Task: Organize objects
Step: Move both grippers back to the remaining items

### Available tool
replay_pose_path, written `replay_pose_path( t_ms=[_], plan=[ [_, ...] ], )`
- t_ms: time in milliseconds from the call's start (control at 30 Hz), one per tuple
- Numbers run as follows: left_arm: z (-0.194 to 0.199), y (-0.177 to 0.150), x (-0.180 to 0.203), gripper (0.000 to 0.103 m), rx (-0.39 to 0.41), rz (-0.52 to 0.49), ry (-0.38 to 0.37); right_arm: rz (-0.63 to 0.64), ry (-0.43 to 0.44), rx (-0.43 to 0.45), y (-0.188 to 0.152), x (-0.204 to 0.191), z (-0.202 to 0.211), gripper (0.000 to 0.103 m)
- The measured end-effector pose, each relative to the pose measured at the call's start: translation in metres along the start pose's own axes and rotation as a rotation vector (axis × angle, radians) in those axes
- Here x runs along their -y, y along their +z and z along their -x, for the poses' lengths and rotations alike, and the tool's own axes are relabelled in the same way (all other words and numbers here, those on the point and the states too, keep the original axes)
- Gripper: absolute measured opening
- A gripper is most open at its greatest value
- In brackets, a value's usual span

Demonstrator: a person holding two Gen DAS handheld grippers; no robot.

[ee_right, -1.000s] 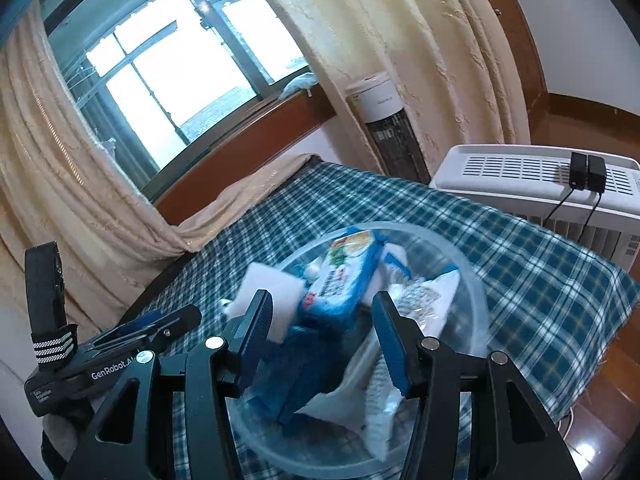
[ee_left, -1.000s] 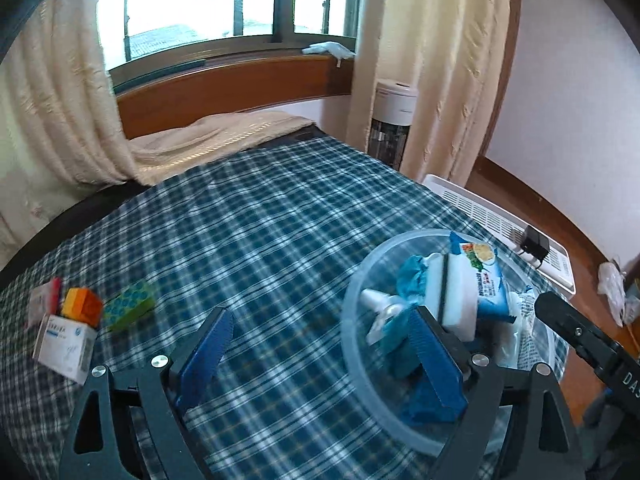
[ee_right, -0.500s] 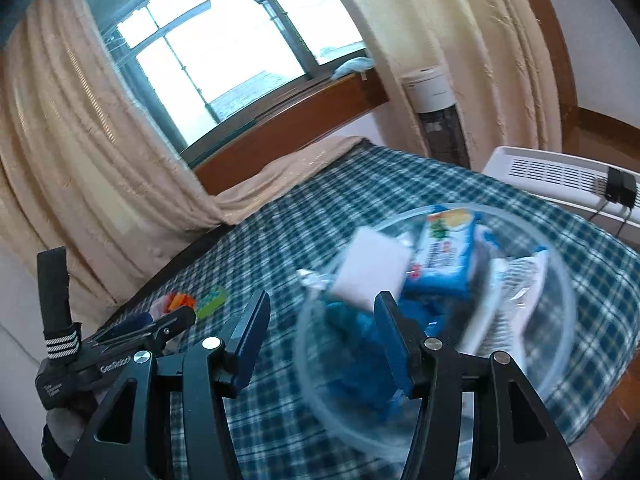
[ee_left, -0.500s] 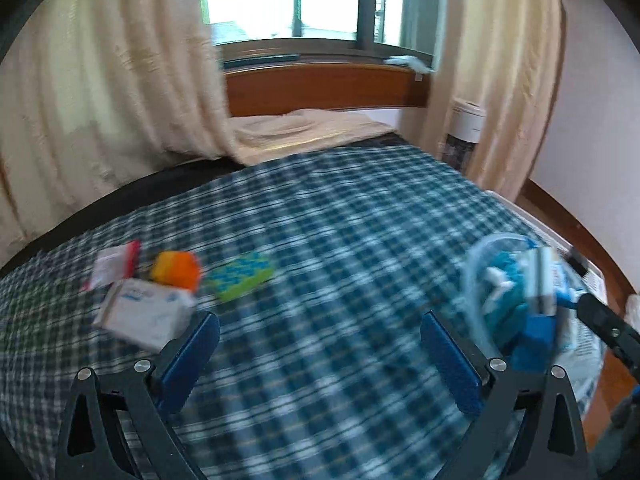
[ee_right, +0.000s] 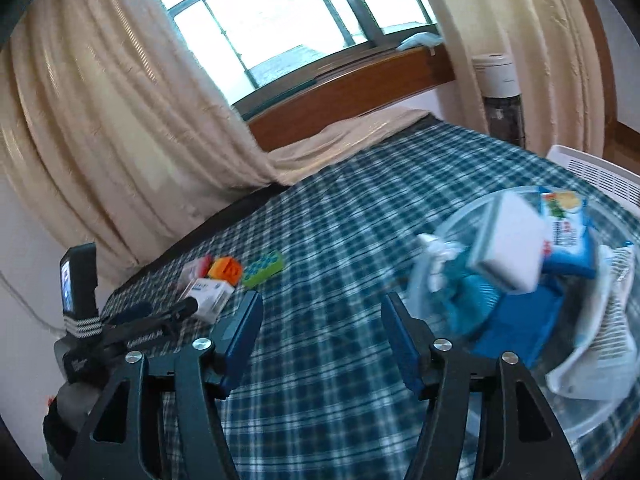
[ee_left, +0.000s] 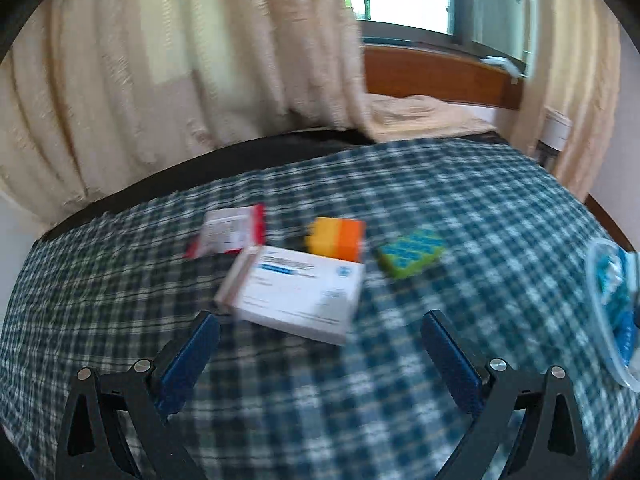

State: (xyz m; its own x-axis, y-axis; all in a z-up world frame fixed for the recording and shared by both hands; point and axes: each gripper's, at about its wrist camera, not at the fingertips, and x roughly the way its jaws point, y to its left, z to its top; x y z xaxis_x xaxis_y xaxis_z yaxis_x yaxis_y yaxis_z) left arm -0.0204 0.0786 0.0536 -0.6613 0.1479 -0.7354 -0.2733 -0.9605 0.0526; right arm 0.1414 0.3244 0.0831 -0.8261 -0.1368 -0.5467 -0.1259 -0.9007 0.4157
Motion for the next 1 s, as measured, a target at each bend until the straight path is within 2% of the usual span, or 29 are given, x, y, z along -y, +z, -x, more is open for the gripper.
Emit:
replay_pose_path(
  t_ms=[167,400,633,1000],
  plan=[
    [-0.012,0.008,-0.027,0.102,-0.018,0.047,0.035,0.037,0.013,-0.033,0.002,-0.016,-0.015,0.066],
    [-0.027,0.021,-0.053,0.102,-0.019,0.061,0.102,0.093,0.019,-0.096,0.006,-0.037,-0.046,0.066],
    [-0.058,0.037,-0.083,0.102,-0.052,0.126,0.146,0.117,0.030,-0.165,0.004,-0.048,-0.075,0.066],
    [-0.105,0.058,-0.092,0.102,-0.089,0.143,0.131,0.119,0.019,-0.228,0.011,-0.057,-0.107,0.067]
  ],
)
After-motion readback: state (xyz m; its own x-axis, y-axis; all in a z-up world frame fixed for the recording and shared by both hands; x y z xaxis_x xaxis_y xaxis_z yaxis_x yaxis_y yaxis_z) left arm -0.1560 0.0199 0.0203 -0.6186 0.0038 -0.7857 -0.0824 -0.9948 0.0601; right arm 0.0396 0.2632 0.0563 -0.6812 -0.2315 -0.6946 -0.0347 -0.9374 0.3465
